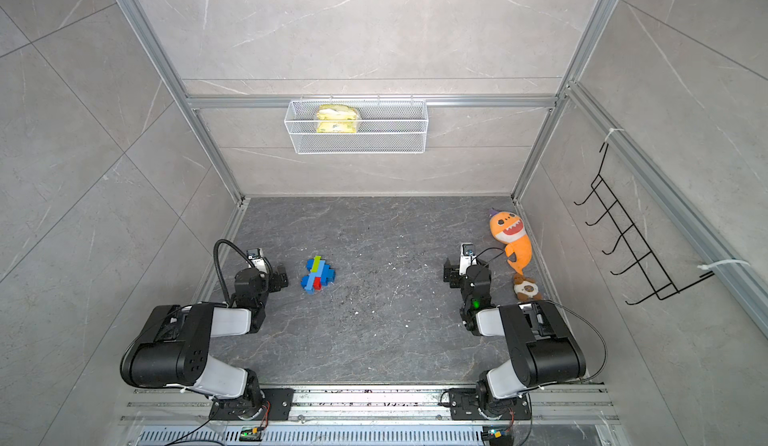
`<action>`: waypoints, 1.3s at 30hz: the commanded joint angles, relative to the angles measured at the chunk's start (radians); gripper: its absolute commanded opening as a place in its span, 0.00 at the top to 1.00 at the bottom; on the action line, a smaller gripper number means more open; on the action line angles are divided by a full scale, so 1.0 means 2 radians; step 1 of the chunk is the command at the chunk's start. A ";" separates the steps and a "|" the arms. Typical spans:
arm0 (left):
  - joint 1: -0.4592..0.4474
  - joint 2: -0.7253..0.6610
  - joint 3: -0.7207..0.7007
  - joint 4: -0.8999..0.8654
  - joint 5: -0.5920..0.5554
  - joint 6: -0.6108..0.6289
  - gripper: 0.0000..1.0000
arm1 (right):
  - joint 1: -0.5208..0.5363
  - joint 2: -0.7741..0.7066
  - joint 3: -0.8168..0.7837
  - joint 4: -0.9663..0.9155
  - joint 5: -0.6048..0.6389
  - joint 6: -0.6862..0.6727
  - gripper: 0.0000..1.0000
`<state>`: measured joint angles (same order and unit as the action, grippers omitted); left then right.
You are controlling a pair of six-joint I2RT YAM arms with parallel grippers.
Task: Assemble a heart with lego
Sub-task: Reset both arms
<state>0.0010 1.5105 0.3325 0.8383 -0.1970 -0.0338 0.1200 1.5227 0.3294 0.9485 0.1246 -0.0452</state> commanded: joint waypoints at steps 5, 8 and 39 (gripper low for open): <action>0.003 -0.005 0.007 0.017 0.007 0.013 0.00 | -0.001 0.005 0.006 0.000 -0.026 0.008 0.00; 0.003 -0.004 0.008 0.017 0.006 0.013 0.00 | -0.001 0.005 0.006 0.000 -0.026 0.008 0.01; 0.027 -0.006 0.016 -0.001 0.086 0.016 0.00 | -0.036 0.007 -0.003 0.022 -0.141 0.009 0.00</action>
<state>0.0532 1.4960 0.3344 0.8345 -0.0196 -0.0032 0.0467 1.5242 0.3141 0.9771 -0.0940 -0.0189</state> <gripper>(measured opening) 0.999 0.991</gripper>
